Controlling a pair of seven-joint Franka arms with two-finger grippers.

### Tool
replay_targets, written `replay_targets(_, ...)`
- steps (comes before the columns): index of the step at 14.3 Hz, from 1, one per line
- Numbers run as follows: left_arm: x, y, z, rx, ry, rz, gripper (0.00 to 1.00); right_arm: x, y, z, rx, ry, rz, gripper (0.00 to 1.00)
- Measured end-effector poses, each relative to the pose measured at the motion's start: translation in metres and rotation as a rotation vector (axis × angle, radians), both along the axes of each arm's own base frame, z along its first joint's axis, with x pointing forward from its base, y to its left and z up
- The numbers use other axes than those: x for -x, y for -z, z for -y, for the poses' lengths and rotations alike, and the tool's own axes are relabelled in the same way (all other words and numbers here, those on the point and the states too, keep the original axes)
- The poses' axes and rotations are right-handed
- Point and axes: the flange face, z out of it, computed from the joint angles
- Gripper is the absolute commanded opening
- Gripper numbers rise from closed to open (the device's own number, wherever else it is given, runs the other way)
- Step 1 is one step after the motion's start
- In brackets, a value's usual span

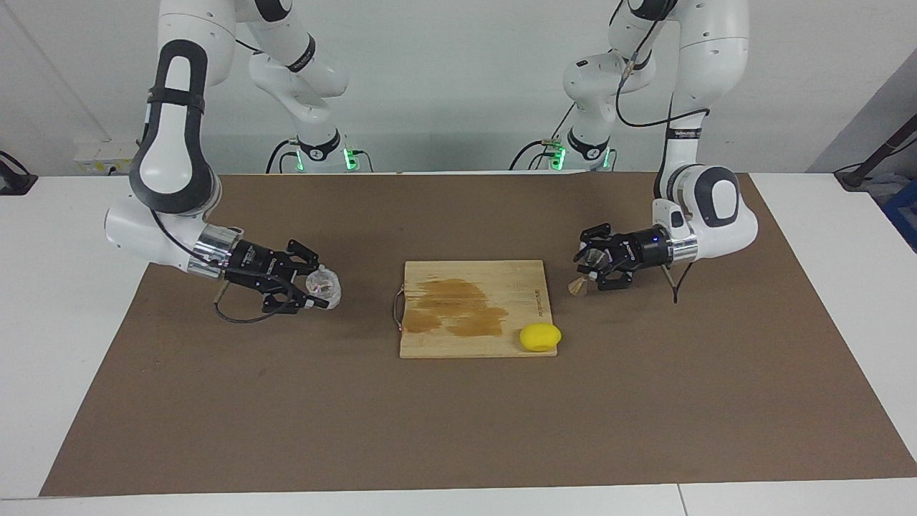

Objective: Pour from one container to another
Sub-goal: 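Carry the dark cup with the left gripper onto the cutting board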

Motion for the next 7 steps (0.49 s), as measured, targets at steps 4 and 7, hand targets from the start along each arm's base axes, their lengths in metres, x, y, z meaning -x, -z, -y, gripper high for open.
replay_targets(4,0.011,0.002,0.075,0.003,-0.047,-0.027,0.13,0.002,0.0,-0.001,-0.001,-0.002,-0.003,0.0)
replay_targets(7,0.021,0.004,0.117,0.006,-0.083,-0.052,0.14,0.003,0.0,-0.002,-0.008,-0.01,-0.007,0.0)
